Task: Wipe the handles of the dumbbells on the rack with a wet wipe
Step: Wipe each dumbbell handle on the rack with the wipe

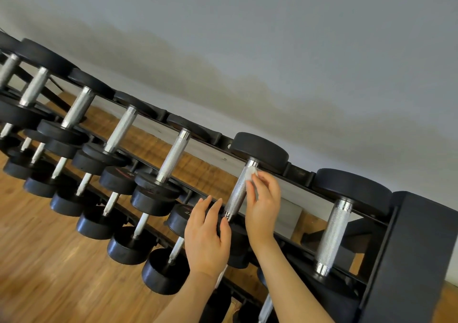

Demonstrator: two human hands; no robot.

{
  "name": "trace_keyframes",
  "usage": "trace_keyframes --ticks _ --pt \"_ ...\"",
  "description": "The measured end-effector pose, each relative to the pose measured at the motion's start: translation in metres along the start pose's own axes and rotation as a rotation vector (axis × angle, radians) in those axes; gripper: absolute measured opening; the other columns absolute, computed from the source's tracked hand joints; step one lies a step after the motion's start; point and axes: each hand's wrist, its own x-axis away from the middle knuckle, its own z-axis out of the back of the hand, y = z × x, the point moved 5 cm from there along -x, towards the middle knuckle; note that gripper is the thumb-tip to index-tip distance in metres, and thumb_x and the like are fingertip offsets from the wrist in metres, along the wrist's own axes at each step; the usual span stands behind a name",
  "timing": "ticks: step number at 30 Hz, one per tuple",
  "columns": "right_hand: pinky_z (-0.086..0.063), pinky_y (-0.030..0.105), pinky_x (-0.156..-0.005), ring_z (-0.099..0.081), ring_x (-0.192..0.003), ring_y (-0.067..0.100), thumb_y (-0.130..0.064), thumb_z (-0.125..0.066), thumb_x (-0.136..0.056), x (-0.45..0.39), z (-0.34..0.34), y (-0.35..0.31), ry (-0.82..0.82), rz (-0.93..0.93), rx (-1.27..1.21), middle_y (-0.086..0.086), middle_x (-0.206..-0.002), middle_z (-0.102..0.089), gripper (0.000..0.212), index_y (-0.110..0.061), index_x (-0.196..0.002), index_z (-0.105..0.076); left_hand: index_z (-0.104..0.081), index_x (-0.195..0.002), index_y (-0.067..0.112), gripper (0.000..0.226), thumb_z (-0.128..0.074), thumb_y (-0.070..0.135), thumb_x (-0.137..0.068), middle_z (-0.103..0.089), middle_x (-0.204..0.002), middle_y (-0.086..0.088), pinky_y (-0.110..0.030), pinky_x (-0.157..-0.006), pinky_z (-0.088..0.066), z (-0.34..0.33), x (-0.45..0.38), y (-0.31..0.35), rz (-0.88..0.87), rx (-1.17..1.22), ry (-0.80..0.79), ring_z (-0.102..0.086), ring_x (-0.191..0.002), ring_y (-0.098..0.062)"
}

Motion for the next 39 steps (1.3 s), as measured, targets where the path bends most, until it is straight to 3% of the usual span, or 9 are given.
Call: trace_keyframes --ticks 8,16,22,28,36,39 --pt "-0.041 0.006 -0.092 -0.059 -0.104 0.013 -0.009 -0.064 -0.09 -0.011 0.003 0.001 -0.021 0.043 -0.025 0.009 -0.11 -0.064 0.026 -0.003 -0.115 -0.068 -0.064 -0.128 0.014 0.047 -0.038 0.036 -0.095 -0.058 -0.135 -0.003 -0.033 -0.105 -0.033 0.001 0.0 0.001 -0.013 0.01 0.009 -0.045 -0.131 -0.017" --pt "-0.036 0.002 -0.093 -0.058 -0.101 0.015 -0.034 -0.046 -0.099 -0.007 0.005 -0.004 -0.059 0.142 0.017 0.009 -0.106 -0.065 0.041 -0.003 -0.112 -0.069 -0.064 -0.128 0.015 0.048 -0.038 0.036 -0.095 -0.059 -0.135 -0.003 -0.034 -0.105 -0.033 0.001 -0.001 0.0 -0.012 0.02 0.004 -0.047 -0.13 -0.018" --pt "-0.044 0.01 -0.093 -0.056 -0.105 0.011 -0.027 -0.053 -0.094 -0.014 0.001 0.0 -0.055 0.026 -0.04 0.006 -0.11 -0.063 0.032 -0.006 -0.113 -0.069 -0.064 -0.128 0.014 0.047 -0.039 0.036 -0.095 -0.059 -0.134 -0.004 -0.032 -0.105 -0.033 0.001 -0.002 0.002 -0.021 0.02 0.004 -0.045 -0.13 -0.017" --pt "-0.041 0.003 -0.085 -0.057 -0.097 0.005 -0.016 -0.063 -0.091 -0.003 0.002 -0.003 -0.047 0.001 -0.066 -0.001 -0.103 -0.062 0.022 -0.005 -0.108 -0.07 -0.064 -0.128 0.013 0.047 -0.039 0.036 -0.095 -0.06 -0.133 -0.004 -0.032 -0.104 -0.034 0.002 0.0 0.001 -0.022 0.012 0.007 -0.048 -0.129 -0.019" --pt "-0.044 0.004 -0.081 -0.055 -0.098 -0.011 -0.002 -0.066 -0.088 -0.023 0.004 -0.002 0.1 -0.115 -0.153 0.003 -0.099 -0.064 0.017 0.0 -0.104 -0.072 -0.064 -0.128 0.015 0.047 -0.039 0.036 -0.095 -0.059 -0.133 -0.002 -0.032 -0.104 -0.033 0.001 -0.001 0.002 -0.01 0.012 -0.004 -0.048 -0.129 -0.017" --pt "-0.046 0.005 -0.079 -0.058 -0.097 -0.008 -0.003 -0.066 -0.088 -0.014 0.004 -0.002 0.095 -0.122 -0.174 0.001 -0.098 -0.063 0.018 -0.002 -0.105 -0.072 -0.064 -0.128 0.015 0.047 -0.039 0.036 -0.095 -0.06 -0.133 -0.002 -0.032 -0.104 -0.033 0.0 -0.001 0.001 -0.007 0.01 -0.005 -0.048 -0.13 -0.018"
